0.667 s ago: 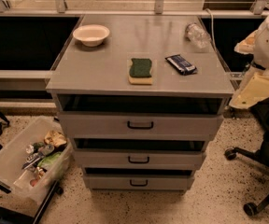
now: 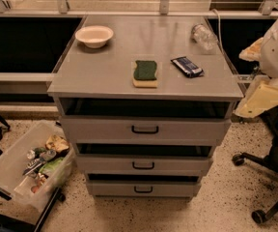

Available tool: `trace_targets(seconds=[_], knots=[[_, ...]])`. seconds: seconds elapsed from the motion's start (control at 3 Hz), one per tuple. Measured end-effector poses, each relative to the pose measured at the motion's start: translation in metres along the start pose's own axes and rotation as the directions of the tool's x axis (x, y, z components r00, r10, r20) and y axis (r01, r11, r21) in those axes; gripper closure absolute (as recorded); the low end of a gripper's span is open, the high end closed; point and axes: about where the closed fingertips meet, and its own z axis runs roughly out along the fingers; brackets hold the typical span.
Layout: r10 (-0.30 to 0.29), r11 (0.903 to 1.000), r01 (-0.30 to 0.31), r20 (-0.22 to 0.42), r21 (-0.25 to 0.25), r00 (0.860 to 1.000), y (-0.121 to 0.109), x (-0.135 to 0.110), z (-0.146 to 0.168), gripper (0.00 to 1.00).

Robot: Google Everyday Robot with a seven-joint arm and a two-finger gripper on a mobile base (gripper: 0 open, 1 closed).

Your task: Open middle drawer

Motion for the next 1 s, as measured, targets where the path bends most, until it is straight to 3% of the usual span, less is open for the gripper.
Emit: trace_targets(seconds=[0.33, 0.67, 1.0], knots=[[-0.050, 0.9962, 0.056, 0.088, -0.066, 0.995, 0.023, -0.007, 0.052, 0.00], [-0.037, 0.9730, 0.098, 0.277, -0.209, 0.960, 0.068, -0.029, 0.156, 0.00], [0.018, 0.9273, 0.124, 0.373, -0.353, 0.928, 0.121, -0.037, 0.270, 0.00]])
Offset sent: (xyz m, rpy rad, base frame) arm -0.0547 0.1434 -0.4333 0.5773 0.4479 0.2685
